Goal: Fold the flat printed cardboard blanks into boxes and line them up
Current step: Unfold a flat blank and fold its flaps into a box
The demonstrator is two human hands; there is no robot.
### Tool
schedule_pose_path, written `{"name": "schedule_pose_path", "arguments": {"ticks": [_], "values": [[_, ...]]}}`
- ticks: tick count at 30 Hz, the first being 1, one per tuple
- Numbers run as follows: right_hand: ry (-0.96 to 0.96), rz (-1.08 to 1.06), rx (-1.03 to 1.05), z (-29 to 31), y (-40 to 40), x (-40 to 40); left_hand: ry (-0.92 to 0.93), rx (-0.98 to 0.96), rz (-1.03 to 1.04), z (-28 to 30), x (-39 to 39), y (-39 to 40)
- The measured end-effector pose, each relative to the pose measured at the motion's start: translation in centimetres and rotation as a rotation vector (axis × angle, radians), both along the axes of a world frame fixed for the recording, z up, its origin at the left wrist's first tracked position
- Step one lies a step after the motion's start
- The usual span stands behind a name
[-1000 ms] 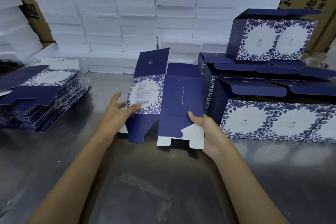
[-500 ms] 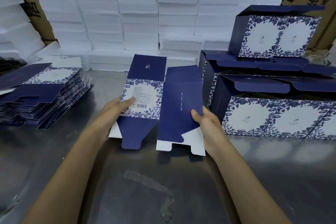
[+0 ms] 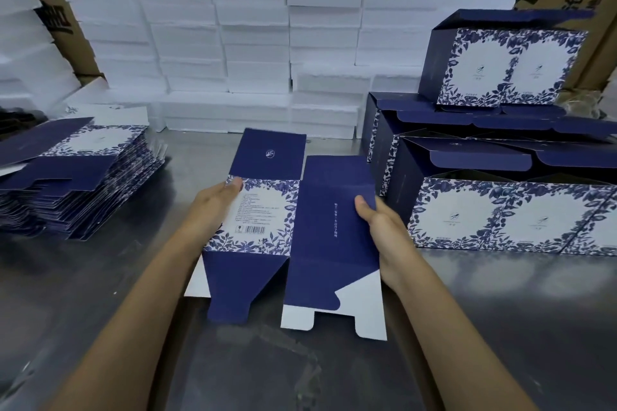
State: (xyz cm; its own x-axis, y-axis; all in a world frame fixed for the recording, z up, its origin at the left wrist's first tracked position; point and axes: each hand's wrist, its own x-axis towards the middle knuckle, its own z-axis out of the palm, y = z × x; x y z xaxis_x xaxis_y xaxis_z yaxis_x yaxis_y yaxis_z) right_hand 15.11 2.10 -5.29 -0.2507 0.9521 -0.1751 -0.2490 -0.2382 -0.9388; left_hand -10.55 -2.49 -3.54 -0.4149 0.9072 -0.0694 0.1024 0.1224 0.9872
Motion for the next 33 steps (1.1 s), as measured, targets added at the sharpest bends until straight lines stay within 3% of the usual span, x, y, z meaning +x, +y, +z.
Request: {"name": "schedule_pose_path", "arguments": {"ticks": [7,11,17,21,27,33], "values": [[-0.085,0.091,0.073,0.3,0.0,0.7,-0.006,0.093,0.16,0.0,0.3,-0.1],[-0.113,-0.024,0.089,0.9,-0.1,0.9,0.153,0.072,0.115,-0.5,1.0,0.5],[0.059,0.08,-0.079,2.6,-0.6,1.9,0.258,-0.087,-0.498,0.0,0.8,0.3],[0.303,0.133,-0.011,3.3,-0.4,2.1,0.178,0.082,-0.629,0.4,1.9,-0.2],[0.066,0.215,0.274,2.6,-0.5,1.9,0.082,0.377,-0.394,0.8,3.9,-0.1],[-0.153,0.087,0.405,1.5,-0.9,0.6,0.108,0.405,-0.282,1.0,4.6,-0.3]]}}
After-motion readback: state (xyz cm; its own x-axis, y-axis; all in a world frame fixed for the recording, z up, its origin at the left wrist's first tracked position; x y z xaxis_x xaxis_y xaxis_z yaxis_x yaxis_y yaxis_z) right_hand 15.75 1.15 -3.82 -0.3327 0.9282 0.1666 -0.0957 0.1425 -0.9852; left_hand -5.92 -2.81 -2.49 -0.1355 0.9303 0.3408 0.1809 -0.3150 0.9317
